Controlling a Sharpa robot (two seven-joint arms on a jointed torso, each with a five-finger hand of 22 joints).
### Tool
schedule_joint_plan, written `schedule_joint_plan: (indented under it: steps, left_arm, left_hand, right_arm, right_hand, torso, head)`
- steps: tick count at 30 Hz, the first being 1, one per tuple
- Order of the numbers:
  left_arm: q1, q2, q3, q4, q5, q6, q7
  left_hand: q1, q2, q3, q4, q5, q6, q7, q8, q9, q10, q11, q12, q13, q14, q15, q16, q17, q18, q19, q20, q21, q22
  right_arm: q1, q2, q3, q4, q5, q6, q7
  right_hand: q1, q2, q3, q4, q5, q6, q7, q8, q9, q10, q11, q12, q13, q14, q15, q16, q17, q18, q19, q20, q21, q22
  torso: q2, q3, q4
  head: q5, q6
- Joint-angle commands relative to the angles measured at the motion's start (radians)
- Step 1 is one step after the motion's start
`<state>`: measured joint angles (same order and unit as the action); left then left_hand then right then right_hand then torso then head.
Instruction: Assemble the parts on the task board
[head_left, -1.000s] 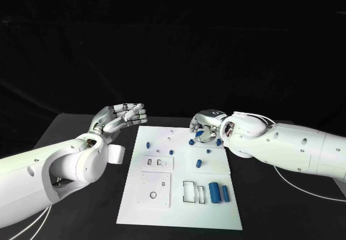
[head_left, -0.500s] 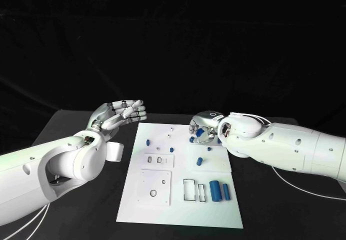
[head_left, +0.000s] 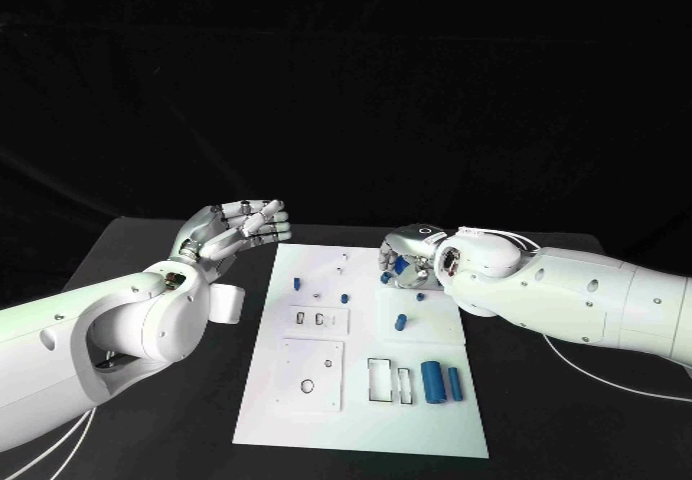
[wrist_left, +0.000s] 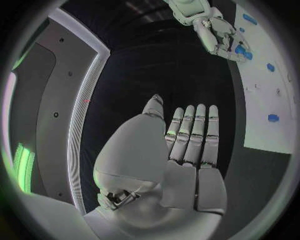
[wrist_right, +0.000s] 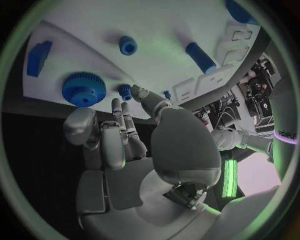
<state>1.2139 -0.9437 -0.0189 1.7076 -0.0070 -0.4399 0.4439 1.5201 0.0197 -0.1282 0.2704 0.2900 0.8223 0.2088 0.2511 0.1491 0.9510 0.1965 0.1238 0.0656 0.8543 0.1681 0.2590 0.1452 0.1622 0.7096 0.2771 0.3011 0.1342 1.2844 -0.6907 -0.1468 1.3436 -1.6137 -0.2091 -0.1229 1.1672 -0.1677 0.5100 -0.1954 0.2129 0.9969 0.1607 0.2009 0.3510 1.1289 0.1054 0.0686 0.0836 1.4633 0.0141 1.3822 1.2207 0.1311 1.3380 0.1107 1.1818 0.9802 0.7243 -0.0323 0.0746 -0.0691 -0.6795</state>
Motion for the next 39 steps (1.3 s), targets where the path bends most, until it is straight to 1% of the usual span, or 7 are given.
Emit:
schedule_joint_plan:
  steps: [1, 11, 17, 20, 23, 28, 39]
  left_arm:
    - [0.003, 0.0, 0.001, 0.004, -0.004, 0.019, 0.002]
    - [0.006, 0.0, 0.001, 0.003, -0.004, 0.021, -0.002]
    - [0.006, 0.004, 0.001, -0.002, -0.004, 0.022, -0.004]
    - [0.006, 0.005, 0.001, -0.005, -0.004, 0.022, -0.006]
    - [0.006, 0.006, 0.001, -0.005, -0.004, 0.022, -0.008]
    - [0.006, 0.005, 0.001, -0.006, -0.003, 0.021, -0.009]
    - [0.006, 0.002, 0.001, -0.008, -0.003, 0.021, -0.009]
  left_hand:
    - [0.004, -0.003, -0.008, 0.0, -0.006, 0.001, 0.019, -0.002, -0.001, 0.006, 0.003, -0.007, 0.0, -0.005, 0.003, -0.006, -0.001, 0.017, 0.007, 0.001, -0.006, -0.001]
    - [0.003, -0.003, -0.01, 0.001, -0.006, 0.0, 0.02, -0.003, -0.001, 0.005, 0.004, -0.009, 0.0, -0.006, 0.004, -0.007, -0.001, 0.017, 0.008, 0.001, -0.007, -0.002]
    - [0.003, -0.003, -0.01, 0.001, -0.006, -0.001, 0.02, -0.003, -0.001, 0.005, 0.004, -0.01, 0.0, -0.006, 0.004, -0.008, -0.001, 0.017, 0.008, 0.001, -0.007, -0.003]
    - [0.002, -0.002, -0.012, 0.002, -0.006, -0.002, 0.021, -0.004, -0.002, 0.004, 0.005, -0.012, -0.001, -0.008, 0.004, -0.009, -0.002, 0.017, 0.008, 0.001, -0.009, -0.004]
    - [0.002, -0.001, -0.014, 0.002, -0.006, -0.005, 0.023, -0.006, -0.002, 0.002, 0.006, -0.015, -0.001, -0.009, 0.005, -0.011, -0.002, 0.017, 0.009, 0.001, -0.01, -0.005]
    - [0.002, -0.001, -0.015, 0.002, -0.006, -0.006, 0.023, -0.007, -0.003, 0.002, 0.006, -0.016, -0.001, -0.009, 0.005, -0.012, -0.002, 0.016, 0.009, 0.001, -0.011, -0.006]
    - [0.002, 0.0, -0.015, 0.002, -0.005, -0.007, 0.023, -0.008, -0.003, 0.001, 0.006, -0.017, -0.001, -0.009, 0.005, -0.012, -0.002, 0.016, 0.009, 0.002, -0.011, -0.006]
  right_arm:
    - [-0.001, 0.001, 0.0, 0.001, -0.011, 0.007, -0.002]
    - [-0.001, 0.006, 0.0, -0.01, -0.001, 0.012, -0.001]
    - [-0.001, 0.009, 0.0, -0.011, 0.0, 0.013, 0.0]
    - [-0.001, 0.01, 0.0, -0.011, 0.001, 0.007, 0.0]
    - [-0.001, 0.01, 0.0, -0.011, 0.001, -0.006, -0.001]
    - [-0.002, 0.005, 0.0, -0.001, 0.001, -0.056, -0.001]
    - [0.007, 0.002, 0.008, 0.033, 0.0, -0.205, -0.03]
  right_hand:
    - [-0.001, 0.013, 0.011, 0.003, 0.006, 0.01, -0.001, -0.005, 0.003, 0.005, -0.003, -0.002, 0.0, 0.052, 0.006, 0.009, 0.006, -0.022, 0.009, -0.002, 0.011, 0.013]
    - [-0.002, 0.025, 0.035, 0.02, -0.001, 0.017, -0.006, -0.001, 0.013, 0.023, -0.007, -0.001, 0.0, 0.052, 0.002, 0.022, 0.014, -0.024, 0.008, 0.0, 0.031, 0.039]
    - [-0.002, 0.029, 0.053, 0.031, -0.016, 0.023, -0.01, 0.004, 0.022, 0.039, -0.011, 0.0, 0.001, 0.051, -0.002, 0.029, 0.016, -0.025, 0.006, 0.0, 0.043, 0.053]
    - [-0.001, 0.032, 0.062, 0.037, -0.025, 0.028, -0.013, 0.008, 0.027, 0.045, -0.013, -0.001, 0.001, 0.05, -0.003, 0.032, 0.017, -0.025, 0.005, -0.001, 0.047, 0.058]
    - [0.007, 0.038, 0.079, 0.043, -0.047, 0.041, -0.02, 0.019, 0.04, 0.063, -0.019, 0.002, 0.004, 0.05, -0.009, 0.036, 0.019, -0.026, 0.005, -0.003, 0.055, 0.07]
    - [0.03, 0.054, 0.119, 0.048, -0.078, 0.062, -0.03, 0.042, 0.066, 0.097, -0.031, 0.005, 0.01, 0.049, -0.019, 0.043, 0.021, -0.027, 0.005, -0.01, 0.067, 0.086]
    - [0.04, 0.048, 0.133, 0.049, -0.085, 0.072, -0.036, 0.061, 0.093, 0.121, -0.039, 0.004, 0.017, 0.05, -0.026, 0.049, 0.025, -0.029, 0.006, -0.016, 0.076, 0.101]
  torso:
    - [0.004, 0.0004, 0.0009]
    - [0.012, -0.0024, 0.0046]
    - [0.016, -0.0046, 0.0036]
    - [0.017, -0.0037, 0.0024]
    - [0.018, -0.0029, 0.0018]
    - [0.019, -0.0029, 0.0035]
    - [0.022, -0.0031, 0.0057]
  head:
    - [-0.001, 0.001]
    - [-0.002, 0.005]
    - [-0.002, 0.006]
    - [0.003, 0.006]
    - [0.0, 0.006]
    - [-0.001, 0.006]
    - [0.0, 0.019]
